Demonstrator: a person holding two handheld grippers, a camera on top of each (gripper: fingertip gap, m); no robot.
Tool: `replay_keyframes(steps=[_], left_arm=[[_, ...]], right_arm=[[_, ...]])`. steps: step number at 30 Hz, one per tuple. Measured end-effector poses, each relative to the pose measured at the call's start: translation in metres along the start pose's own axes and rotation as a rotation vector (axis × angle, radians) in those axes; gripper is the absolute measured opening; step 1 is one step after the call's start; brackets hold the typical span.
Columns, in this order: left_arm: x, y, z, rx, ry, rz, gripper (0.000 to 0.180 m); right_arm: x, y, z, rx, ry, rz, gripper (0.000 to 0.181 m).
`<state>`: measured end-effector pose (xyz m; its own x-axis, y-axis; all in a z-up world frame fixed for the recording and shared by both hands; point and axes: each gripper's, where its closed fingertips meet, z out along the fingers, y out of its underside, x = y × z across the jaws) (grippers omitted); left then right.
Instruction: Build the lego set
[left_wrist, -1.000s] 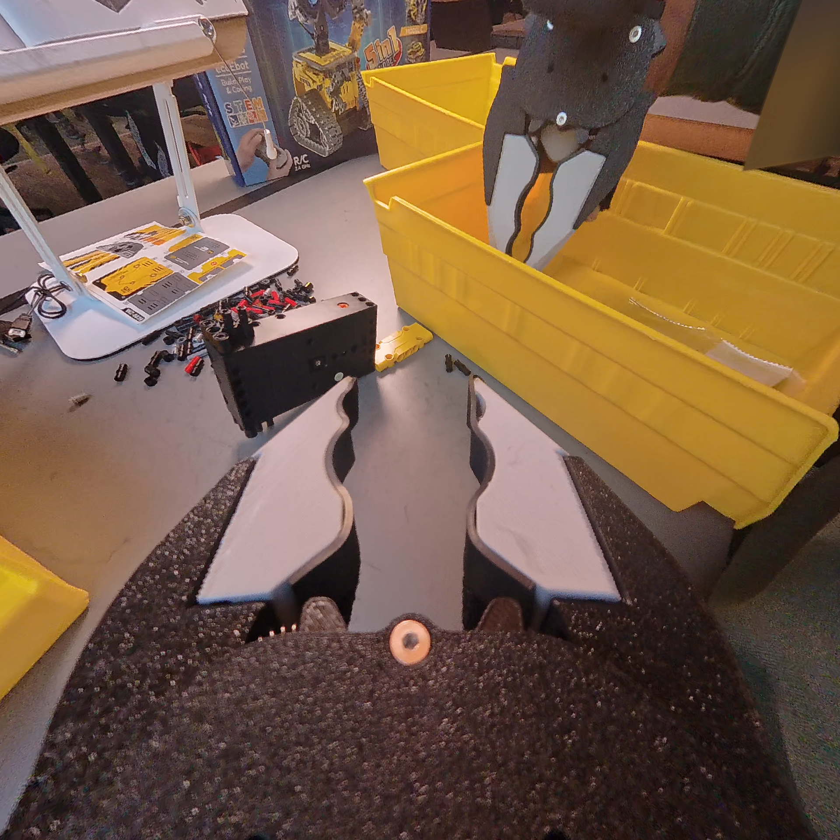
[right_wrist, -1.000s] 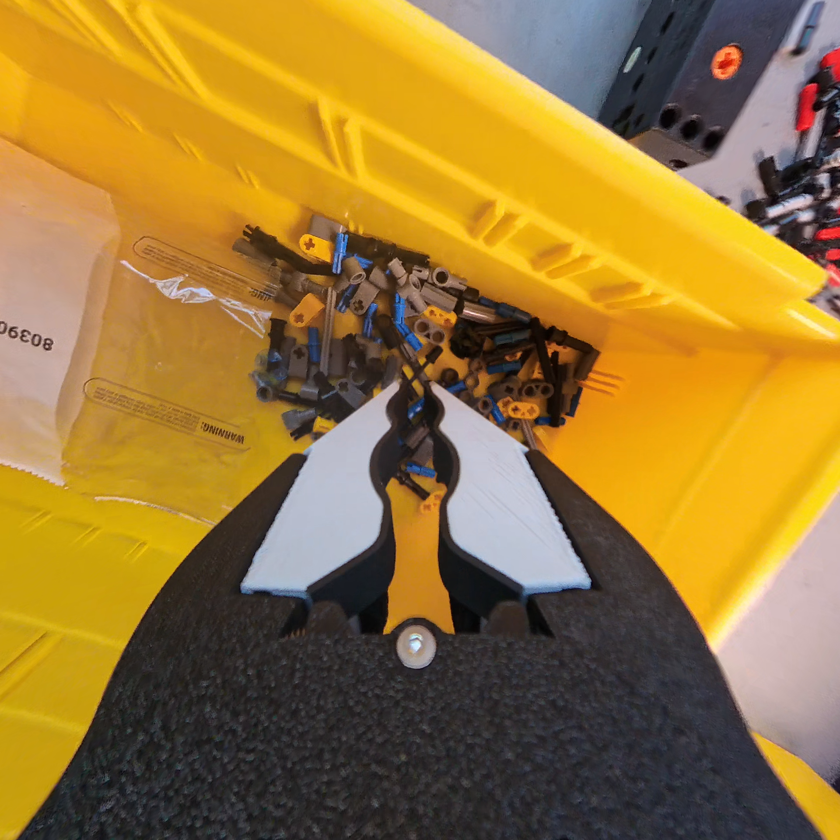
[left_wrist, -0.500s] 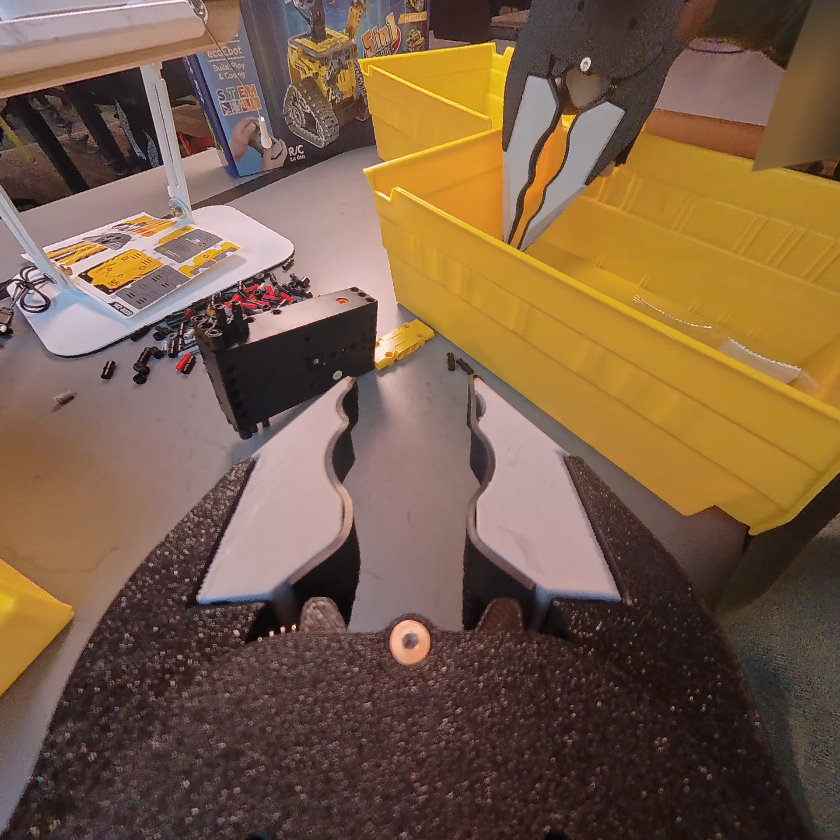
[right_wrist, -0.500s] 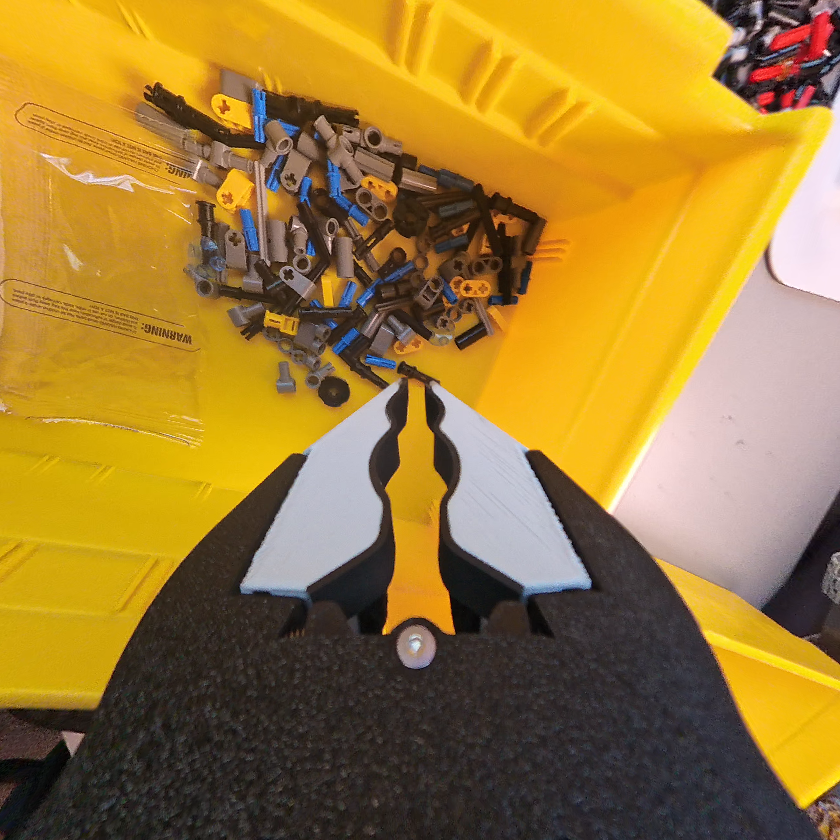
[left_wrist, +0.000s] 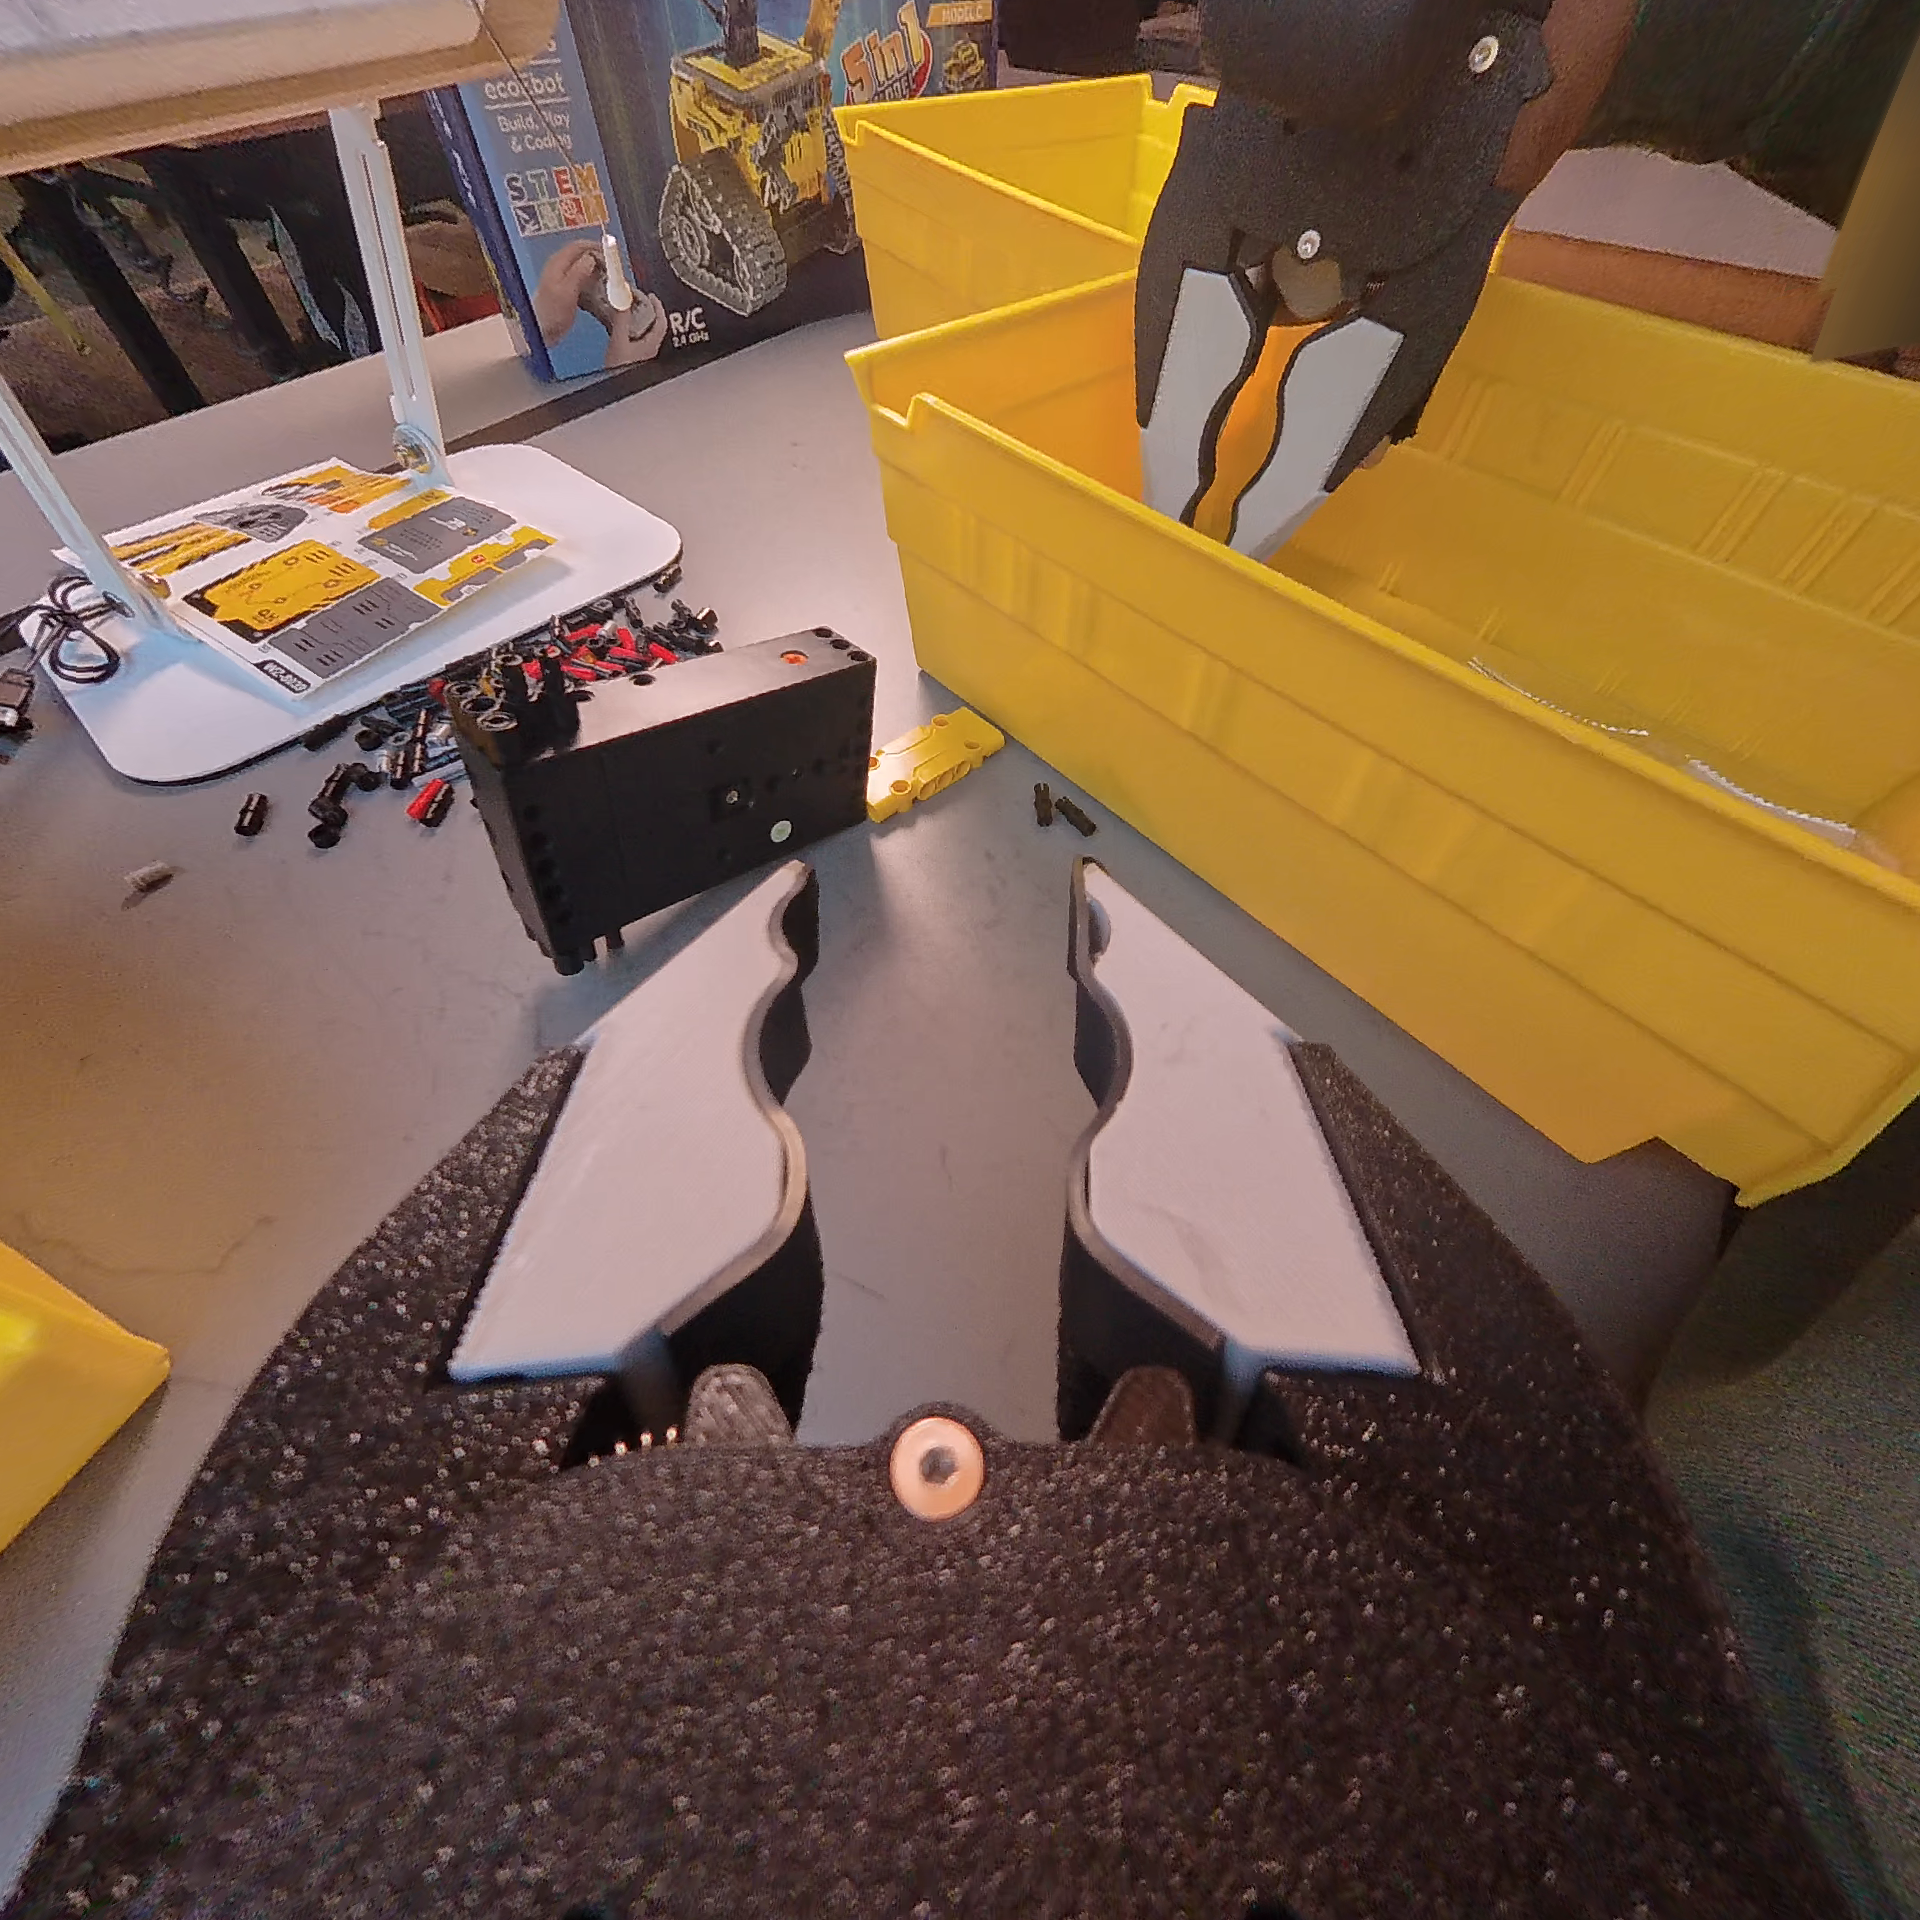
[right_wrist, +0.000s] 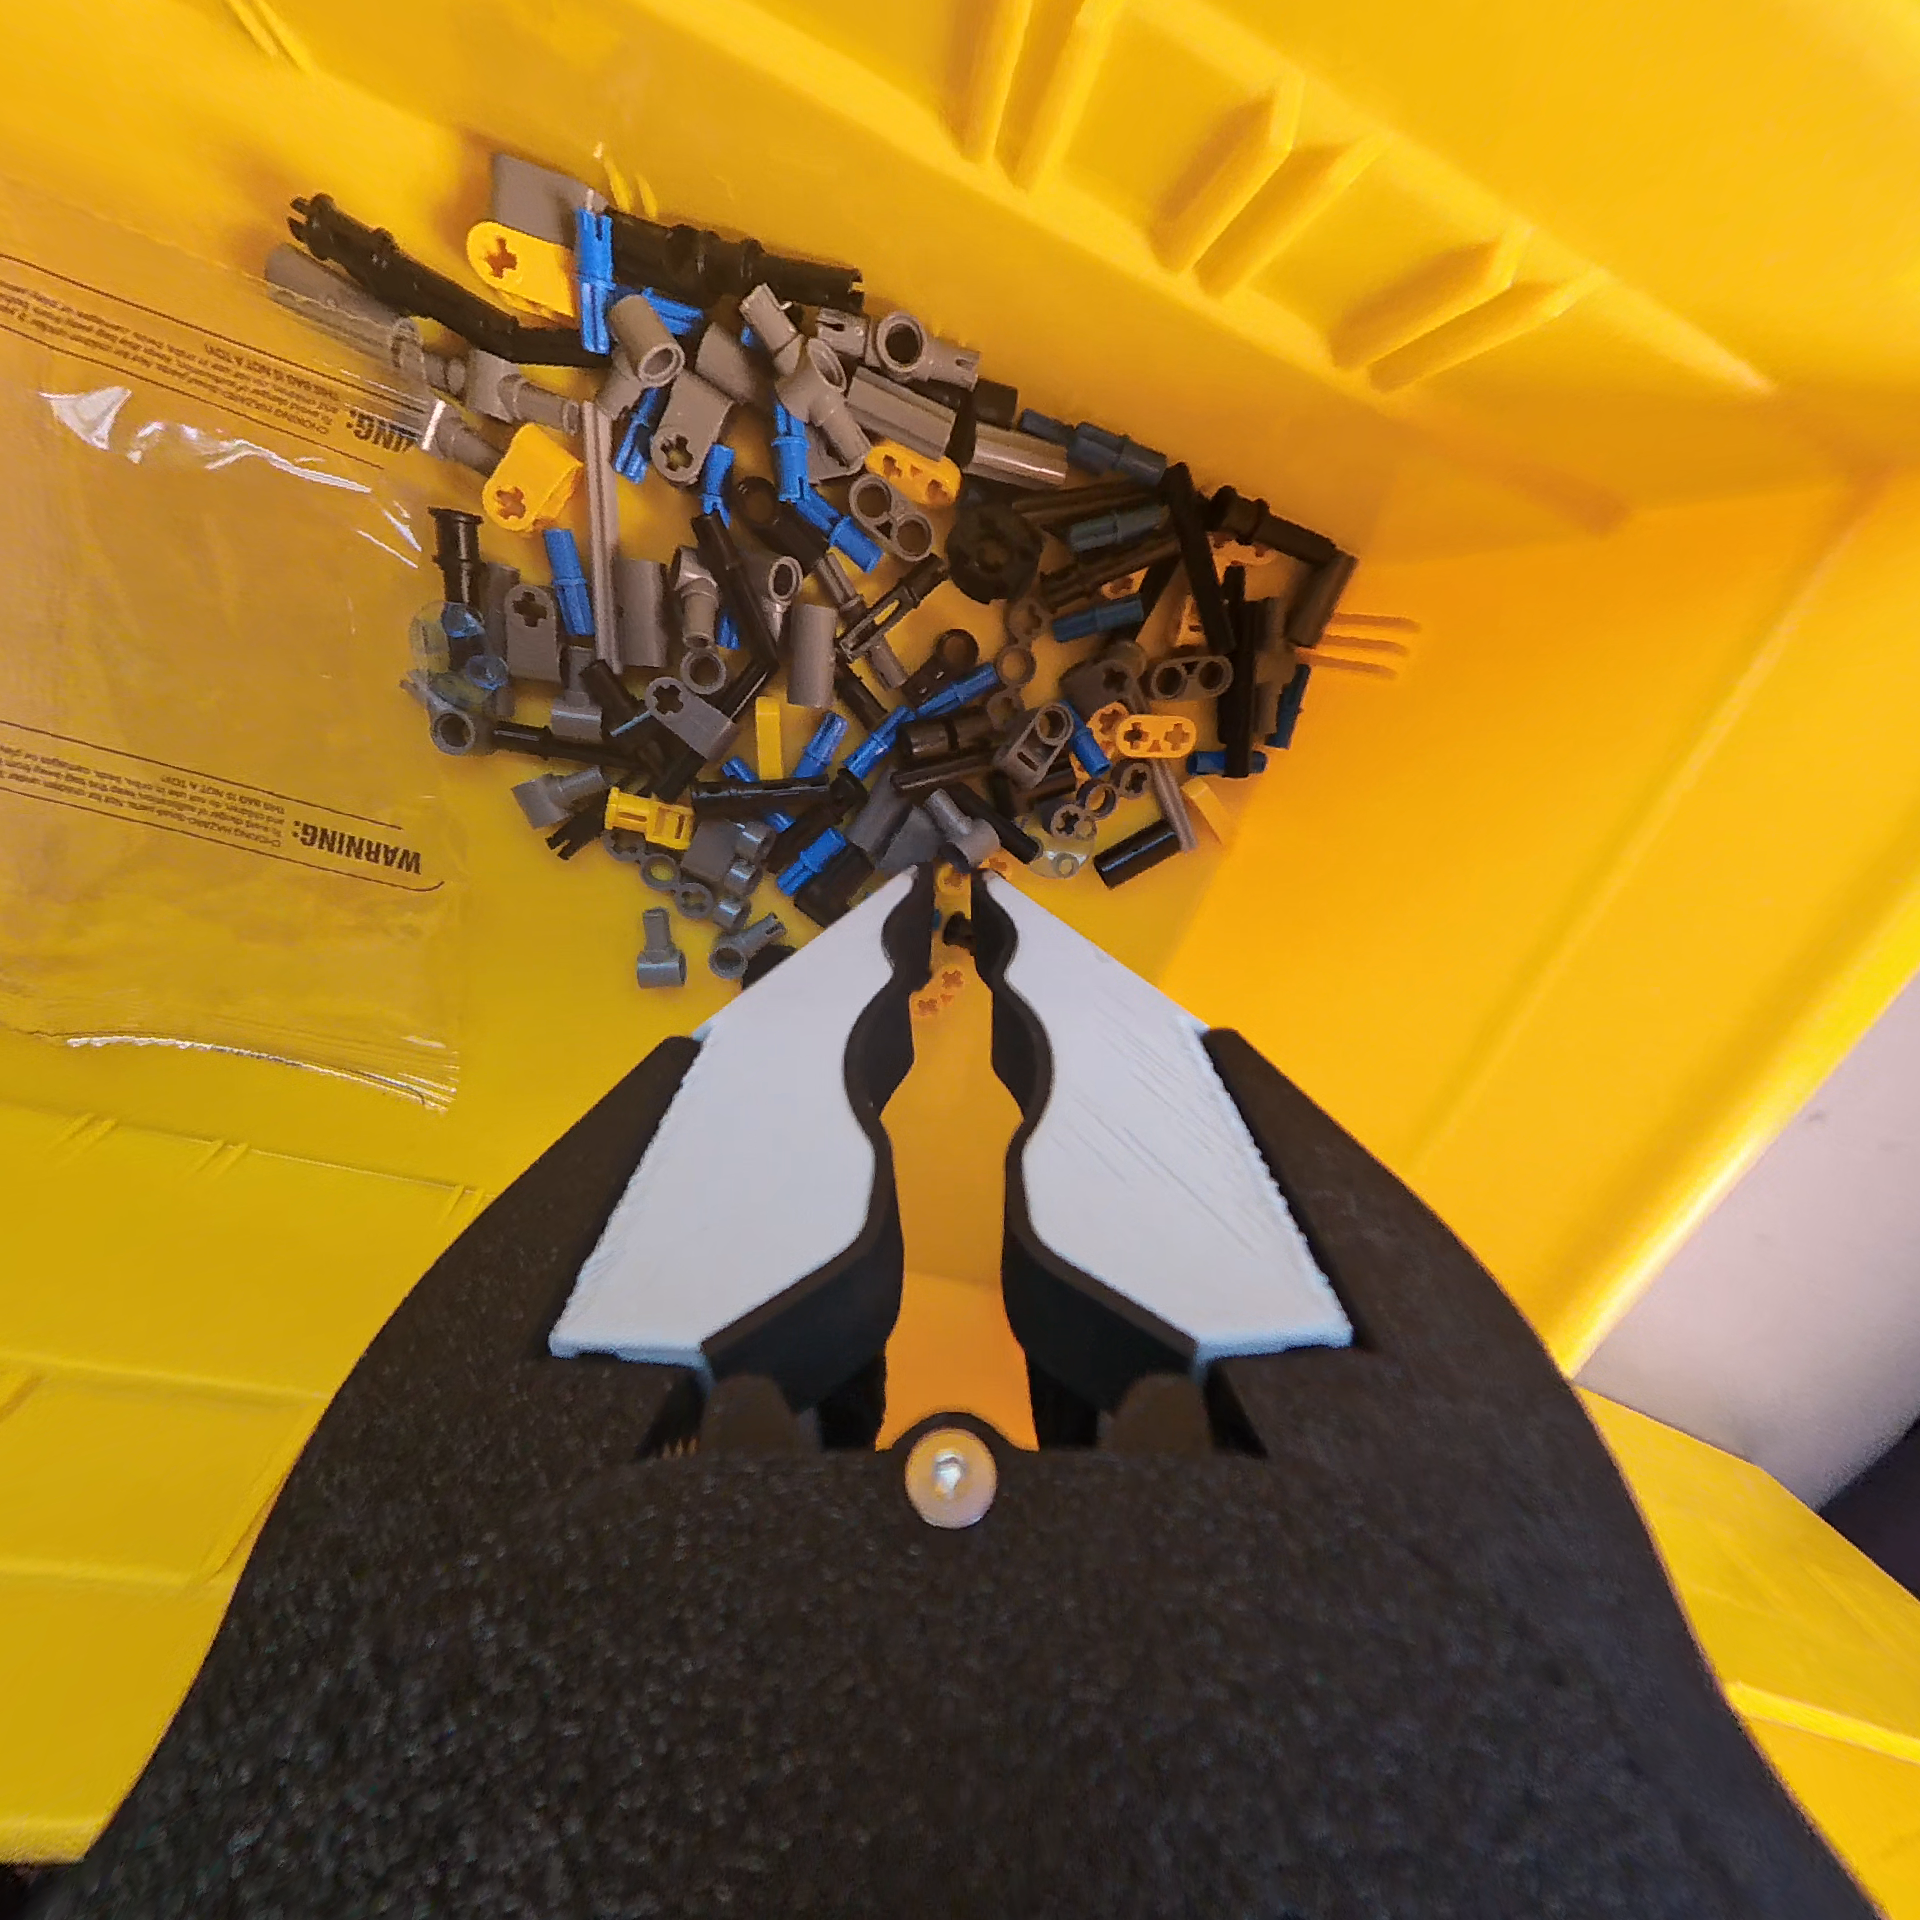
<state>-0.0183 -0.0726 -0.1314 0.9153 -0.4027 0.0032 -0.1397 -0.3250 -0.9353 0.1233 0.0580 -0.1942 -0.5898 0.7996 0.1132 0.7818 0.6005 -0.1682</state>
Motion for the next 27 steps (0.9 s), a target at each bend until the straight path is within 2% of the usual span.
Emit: replay_keyframes(steps=[8,12,23,27], left_arm=[[-0.001,0.001,0.0,0.006,0.004,-0.004,0.048],[-0.001,0.001,-0.001,0.009,0.005,-0.005,0.048],[0.0,0.0,-0.005,0.027,0.008,-0.016,0.048],[0.0,0.0,-0.005,0.032,0.014,-0.02,0.048]], right_arm=[[-0.018,-0.007,-0.006,0.043,-0.099,-0.021,0.003],[0.006,-0.011,-0.011,0.054,-0.01,0.039,0.009],[0.022,-0.035,0.012,0.032,0.037,0.215,0.006],[0.002,-0.037,0.011,0.044,-0.07,0.212,0.006]])
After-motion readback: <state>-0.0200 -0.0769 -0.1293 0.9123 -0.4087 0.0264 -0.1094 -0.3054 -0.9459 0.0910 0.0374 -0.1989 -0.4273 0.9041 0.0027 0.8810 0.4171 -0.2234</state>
